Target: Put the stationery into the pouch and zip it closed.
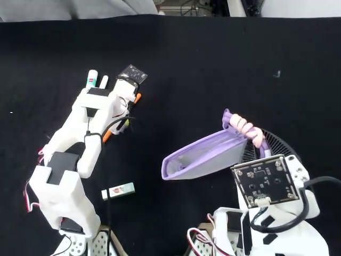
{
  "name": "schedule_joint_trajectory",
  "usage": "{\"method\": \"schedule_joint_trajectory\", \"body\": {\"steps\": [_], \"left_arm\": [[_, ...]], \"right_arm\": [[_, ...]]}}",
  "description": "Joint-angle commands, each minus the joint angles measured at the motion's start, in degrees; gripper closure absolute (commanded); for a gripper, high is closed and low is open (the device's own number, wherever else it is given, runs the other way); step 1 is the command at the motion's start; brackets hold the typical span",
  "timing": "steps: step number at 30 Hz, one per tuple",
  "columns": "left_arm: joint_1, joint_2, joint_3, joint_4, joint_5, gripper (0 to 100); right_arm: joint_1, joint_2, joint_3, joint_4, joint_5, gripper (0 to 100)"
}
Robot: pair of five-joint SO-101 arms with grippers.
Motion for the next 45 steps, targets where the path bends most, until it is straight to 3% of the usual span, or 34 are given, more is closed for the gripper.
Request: {"method": "schedule_joint_trajectory", "body": {"steps": [1,7,12,23,30,39,42,45], "left_arm": [[1.3,-0.8,-1.6,0.2,0.3,83],[1.6,2.0,-2.9,0.6,0.0,84],[1.9,3.7,-3.7,0.8,-0.1,98],[1.9,-0.5,-12.4,9.7,0.4,97],[3.0,-18.1,-14.6,10.7,11.5,97],[15.7,-50.1,-2.3,10.2,12.7,97],[20.1,-61.7,2.0,6.4,13.8,97],[21.6,-72.5,6.9,-0.4,19.3,97]], "right_arm": [[-0.6,1.4,0.0,-1.1,1.1,98.8],[-0.6,1.4,0.0,-1.1,1.1,98.8],[-0.6,1.4,0.0,-1.0,1.1,98.8],[-0.6,1.4,0.0,-1.0,1.1,98.8],[-0.6,1.4,0.0,-1.0,1.1,98.8],[-0.6,1.4,0.0,-1.0,1.1,98.8],[-0.6,1.4,0.0,-1.0,1.1,98.8],[-0.6,1.4,0.0,-1.0,1.1,98.8]]}}
